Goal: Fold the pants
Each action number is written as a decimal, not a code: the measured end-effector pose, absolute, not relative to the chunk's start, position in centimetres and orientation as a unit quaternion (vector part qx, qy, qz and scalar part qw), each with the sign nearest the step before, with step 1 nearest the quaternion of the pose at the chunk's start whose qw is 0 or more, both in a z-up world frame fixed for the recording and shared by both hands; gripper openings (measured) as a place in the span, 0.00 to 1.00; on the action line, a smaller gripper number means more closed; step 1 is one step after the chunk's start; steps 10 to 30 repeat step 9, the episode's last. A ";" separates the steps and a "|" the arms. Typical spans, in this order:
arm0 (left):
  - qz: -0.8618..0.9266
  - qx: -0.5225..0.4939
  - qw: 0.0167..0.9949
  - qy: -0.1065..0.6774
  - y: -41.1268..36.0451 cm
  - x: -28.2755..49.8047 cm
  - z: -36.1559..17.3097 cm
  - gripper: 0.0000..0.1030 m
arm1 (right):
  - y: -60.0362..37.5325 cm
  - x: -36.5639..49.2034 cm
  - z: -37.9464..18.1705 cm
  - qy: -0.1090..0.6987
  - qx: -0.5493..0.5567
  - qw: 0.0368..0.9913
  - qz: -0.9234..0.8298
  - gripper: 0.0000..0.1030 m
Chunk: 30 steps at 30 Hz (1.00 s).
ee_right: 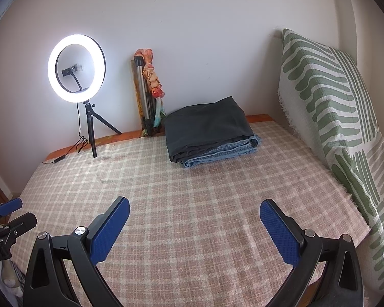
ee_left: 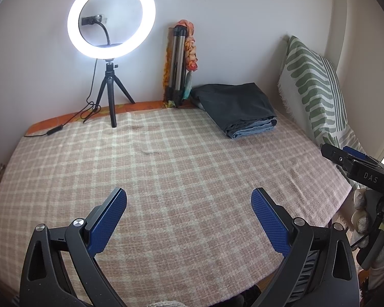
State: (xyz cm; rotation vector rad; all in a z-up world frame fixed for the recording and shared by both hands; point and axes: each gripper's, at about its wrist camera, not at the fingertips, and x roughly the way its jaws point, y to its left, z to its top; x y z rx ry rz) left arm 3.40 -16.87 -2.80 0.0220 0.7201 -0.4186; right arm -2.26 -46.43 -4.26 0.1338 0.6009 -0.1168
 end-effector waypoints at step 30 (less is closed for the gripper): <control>-0.211 0.009 0.914 0.346 -16.8 3.4 -3.0 0.95 | -46.4 -2.2 -4.4 0.297 0.067 0.951 -0.056 1.00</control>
